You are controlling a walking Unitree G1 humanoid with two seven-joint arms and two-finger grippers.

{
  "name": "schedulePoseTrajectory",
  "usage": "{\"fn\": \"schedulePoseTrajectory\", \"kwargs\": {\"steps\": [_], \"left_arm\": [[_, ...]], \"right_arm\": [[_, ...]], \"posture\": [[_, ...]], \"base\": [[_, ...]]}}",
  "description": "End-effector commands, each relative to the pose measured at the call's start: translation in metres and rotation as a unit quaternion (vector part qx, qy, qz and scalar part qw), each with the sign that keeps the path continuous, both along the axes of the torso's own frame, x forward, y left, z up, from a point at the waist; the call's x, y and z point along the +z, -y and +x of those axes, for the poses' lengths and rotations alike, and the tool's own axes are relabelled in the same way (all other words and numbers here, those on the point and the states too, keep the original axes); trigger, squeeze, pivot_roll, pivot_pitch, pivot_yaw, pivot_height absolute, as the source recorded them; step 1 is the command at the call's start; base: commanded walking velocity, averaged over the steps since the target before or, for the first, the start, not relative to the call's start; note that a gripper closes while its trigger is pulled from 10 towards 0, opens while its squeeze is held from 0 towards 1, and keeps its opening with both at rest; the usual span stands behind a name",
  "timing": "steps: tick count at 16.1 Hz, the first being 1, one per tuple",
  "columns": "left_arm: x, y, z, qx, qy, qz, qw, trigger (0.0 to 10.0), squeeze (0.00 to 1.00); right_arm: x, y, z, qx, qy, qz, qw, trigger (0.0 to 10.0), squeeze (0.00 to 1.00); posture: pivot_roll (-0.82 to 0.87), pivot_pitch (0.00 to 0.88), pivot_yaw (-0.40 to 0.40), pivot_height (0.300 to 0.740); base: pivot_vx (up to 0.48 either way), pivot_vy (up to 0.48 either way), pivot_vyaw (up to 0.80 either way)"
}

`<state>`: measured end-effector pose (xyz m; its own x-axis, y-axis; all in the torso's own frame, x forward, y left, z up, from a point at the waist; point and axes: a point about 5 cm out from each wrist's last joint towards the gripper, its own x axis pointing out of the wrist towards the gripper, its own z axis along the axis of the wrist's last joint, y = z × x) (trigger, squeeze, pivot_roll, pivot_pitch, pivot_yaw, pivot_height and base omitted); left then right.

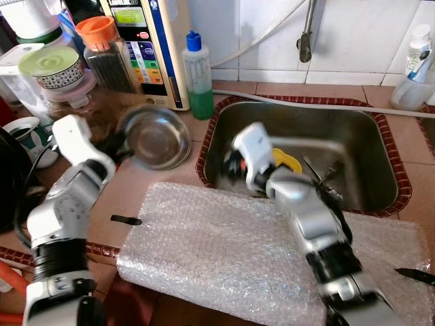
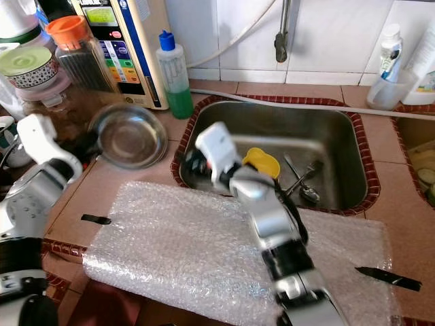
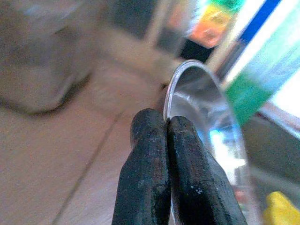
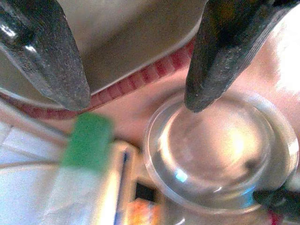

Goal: Kitchen organization

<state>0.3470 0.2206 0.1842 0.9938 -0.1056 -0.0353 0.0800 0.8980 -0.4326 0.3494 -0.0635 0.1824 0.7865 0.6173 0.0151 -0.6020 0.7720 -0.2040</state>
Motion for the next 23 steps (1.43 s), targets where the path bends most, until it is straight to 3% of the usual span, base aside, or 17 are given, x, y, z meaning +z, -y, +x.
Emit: {"fn": "schedulePoseTrajectory", "kwargs": {"steps": [1, 4, 10, 17, 18, 20, 23], "left_arm": [[0.003, 0.001, -0.002, -0.004, 0.018, 0.007, 1.0, 0.0, 0.0], [0.008, 0.014, -0.001, -0.029, 0.048, 0.0, 0.998, 0.0, 0.0], [0.018, 0.029, 0.0, -0.06, 0.093, -0.016, 0.994, 0.0, 0.0], [0.036, 0.043, -0.008, -0.114, 0.158, -0.047, 0.98, 0.0, 0.0], [0.036, 0.045, -0.01, -0.125, 0.162, -0.05, 0.977, 0.0, 0.0], [0.035, 0.05, -0.013, -0.148, 0.164, -0.051, 0.974, 0.0, 0.0], [0.033, 0.059, -0.018, -0.181, 0.166, -0.043, 0.968, 0.0, 0.0]], "right_arm": [[0.005, 0.003, 0.005, -0.024, 0.0, 0.026, 0.999, 10.0, 0.0], [0.021, -0.009, 0.02, -0.057, -0.014, 0.097, 0.994, 10.0, 0.0], [0.025, -0.031, 0.03, -0.058, -0.059, 0.145, 0.986, 10.0, 0.0], [0.024, -0.027, 0.043, -0.107, -0.101, 0.172, 0.974, 10.0, 0.0], [0.024, -0.027, 0.044, -0.105, -0.104, 0.177, 0.973, 5.1, 0.0], [0.027, -0.028, 0.045, -0.099, -0.107, 0.187, 0.972, 0.0, 0.0], [0.028, -0.029, 0.043, -0.086, -0.108, 0.189, 0.972, 0.0, 0.0]], "posture": [[-0.13, 0.08, 0.124, 0.74], [-0.14, 0.078, 0.126, 0.74], [-0.13, 0.073, 0.118, 0.74], [-0.12, 0.074, 0.113, 0.74], [-0.12, 0.074, 0.113, 0.74], [-0.12, 0.073, 0.111, 0.74], [-0.13, 0.072, 0.11, 0.74]], "base": [[0.0, 0.0, 0.0], [0.0, 0.0, 0.0], [0.0, 0.0, 0.0], [0.0, 0.0, 0.0], [0.0, 0.0, 0.0], [0.0, 0.0, 0.0], [0.0, 0.0, 0.0]]}}
